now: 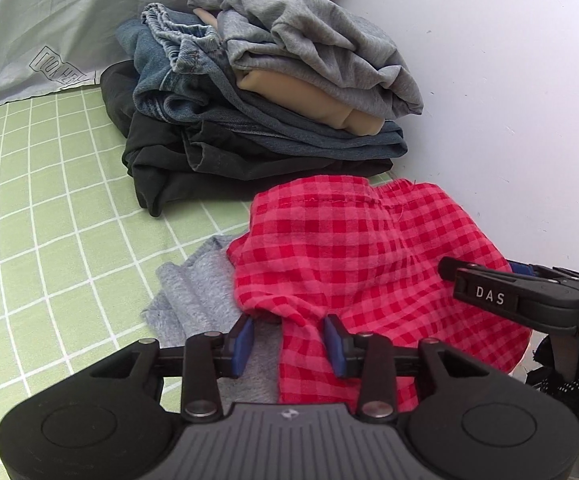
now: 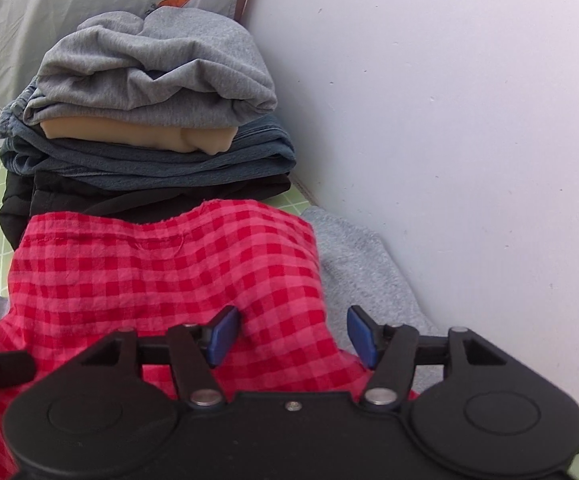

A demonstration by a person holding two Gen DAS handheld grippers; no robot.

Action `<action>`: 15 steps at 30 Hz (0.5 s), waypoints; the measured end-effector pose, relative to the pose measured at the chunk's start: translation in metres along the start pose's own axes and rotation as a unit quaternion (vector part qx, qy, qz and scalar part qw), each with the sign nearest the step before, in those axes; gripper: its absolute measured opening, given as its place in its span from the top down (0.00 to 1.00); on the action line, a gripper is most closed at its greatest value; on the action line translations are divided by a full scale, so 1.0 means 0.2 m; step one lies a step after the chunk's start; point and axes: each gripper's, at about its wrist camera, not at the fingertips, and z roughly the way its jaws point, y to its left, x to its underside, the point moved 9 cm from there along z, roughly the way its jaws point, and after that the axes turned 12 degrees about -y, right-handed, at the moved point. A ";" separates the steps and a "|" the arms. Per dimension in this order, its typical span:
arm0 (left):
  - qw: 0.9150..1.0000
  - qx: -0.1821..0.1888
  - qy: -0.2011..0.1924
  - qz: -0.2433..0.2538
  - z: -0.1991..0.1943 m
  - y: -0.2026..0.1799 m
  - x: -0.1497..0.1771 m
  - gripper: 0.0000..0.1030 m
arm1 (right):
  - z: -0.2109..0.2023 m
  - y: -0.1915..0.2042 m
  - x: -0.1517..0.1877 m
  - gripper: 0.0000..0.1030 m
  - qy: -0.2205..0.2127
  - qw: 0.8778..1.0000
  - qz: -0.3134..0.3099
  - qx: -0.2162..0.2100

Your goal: Fold clothes

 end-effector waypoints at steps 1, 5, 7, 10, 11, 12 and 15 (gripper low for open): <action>1.000 -0.004 -0.004 -0.005 -0.02 0.02 -0.01 0.49 | -0.01 -0.02 0.00 0.36 -0.003 1.000 0.005 0.009; 0.999 -0.013 -0.023 -0.025 -0.13 0.13 -0.05 0.33 | -0.08 -0.07 -0.02 0.30 -0.016 0.999 0.035 0.029; 0.999 -0.006 -0.037 -0.019 -0.19 0.15 -0.08 0.29 | -0.13 -0.08 -0.02 0.22 -0.026 0.998 0.048 0.032; 0.997 0.002 -0.072 0.007 -0.31 0.18 -0.13 0.14 | -0.24 -0.04 -0.04 0.12 -0.044 0.997 0.057 0.029; 0.996 0.007 -0.086 0.017 -0.36 0.18 -0.14 0.10 | -0.28 -0.01 -0.05 0.07 -0.048 0.997 0.059 0.027; 0.995 0.013 -0.099 0.026 -0.42 0.18 -0.16 0.08 | -0.32 0.01 -0.05 0.02 -0.051 0.997 0.062 0.024; 0.989 0.027 -0.131 0.055 -0.58 0.19 -0.20 0.00 | -0.44 0.09 -0.03 0.01 -0.050 0.996 0.079 0.010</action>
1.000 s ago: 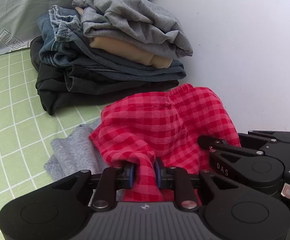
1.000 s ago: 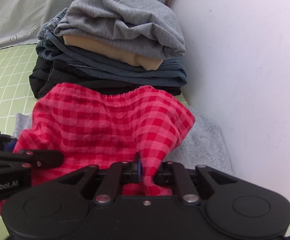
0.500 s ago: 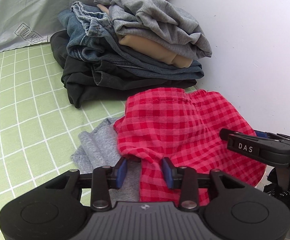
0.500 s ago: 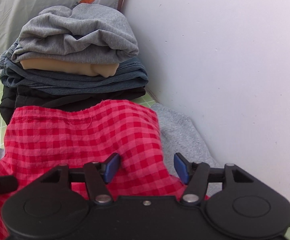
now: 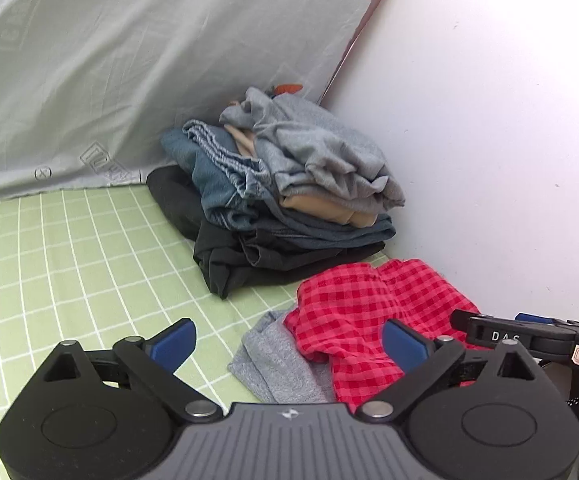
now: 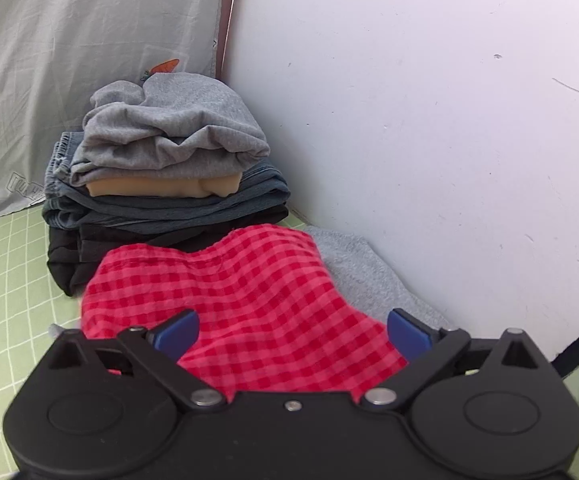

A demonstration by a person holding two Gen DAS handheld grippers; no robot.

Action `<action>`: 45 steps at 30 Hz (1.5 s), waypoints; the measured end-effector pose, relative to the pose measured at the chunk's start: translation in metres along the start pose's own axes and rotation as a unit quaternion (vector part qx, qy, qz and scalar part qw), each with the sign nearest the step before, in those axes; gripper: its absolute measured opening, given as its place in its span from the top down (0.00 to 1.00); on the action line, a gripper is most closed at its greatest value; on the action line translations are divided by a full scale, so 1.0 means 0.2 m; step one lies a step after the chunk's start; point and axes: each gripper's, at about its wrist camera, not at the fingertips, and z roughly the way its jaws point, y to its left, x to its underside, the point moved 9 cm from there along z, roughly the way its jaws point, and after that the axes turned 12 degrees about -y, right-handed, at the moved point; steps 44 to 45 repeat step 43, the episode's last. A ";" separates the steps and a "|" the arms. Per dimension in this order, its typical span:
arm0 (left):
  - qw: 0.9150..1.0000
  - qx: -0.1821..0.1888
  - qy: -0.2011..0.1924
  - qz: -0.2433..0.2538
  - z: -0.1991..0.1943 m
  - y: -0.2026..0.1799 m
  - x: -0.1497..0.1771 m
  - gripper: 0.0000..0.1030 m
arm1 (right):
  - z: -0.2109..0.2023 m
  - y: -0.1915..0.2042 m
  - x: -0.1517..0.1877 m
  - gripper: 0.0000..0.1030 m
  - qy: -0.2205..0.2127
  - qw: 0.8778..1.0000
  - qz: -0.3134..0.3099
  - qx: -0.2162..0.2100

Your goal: Fold clothes

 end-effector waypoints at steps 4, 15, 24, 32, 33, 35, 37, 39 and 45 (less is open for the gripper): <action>0.999 -0.004 -0.028 0.037 -0.18 -0.01 -0.07 0.00 | -0.19 0.08 0.05 0.01 -0.009 1.000 0.027 -0.004; 0.996 -0.006 -0.019 0.087 -0.58 -0.06 0.08 0.00 | -0.71 0.21 0.30 0.01 -0.004 0.998 0.065 -0.005; 0.995 -0.007 -0.013 0.103 -0.78 -0.07 0.29 0.00 | -0.99 0.30 0.46 0.01 -0.011 0.998 0.061 -0.019; 0.993 -0.015 -0.009 0.114 -0.84 -0.06 0.35 0.00 | -1.08 0.34 0.52 0.01 -0.018 0.999 0.025 -0.027; 0.993 -0.014 -0.010 0.114 -0.85 -0.07 0.35 0.00 | -1.08 0.34 0.53 0.01 -0.018 0.999 0.026 -0.027; 0.993 -0.016 -0.013 0.118 -0.86 -0.07 0.35 0.00 | -1.09 0.33 0.53 0.01 -0.018 0.999 0.027 -0.028; 0.992 -0.017 -0.017 0.122 -0.87 -0.08 0.35 0.00 | -1.09 0.33 0.53 0.01 -0.019 0.999 0.027 -0.028; 0.992 -0.016 -0.017 0.123 -0.87 -0.08 0.35 0.00 | -1.09 0.34 0.53 0.01 -0.020 0.999 0.026 -0.030; 0.992 -0.016 -0.016 0.124 -0.87 -0.09 0.35 0.00 | -1.09 0.35 0.53 0.01 -0.021 0.999 0.025 -0.033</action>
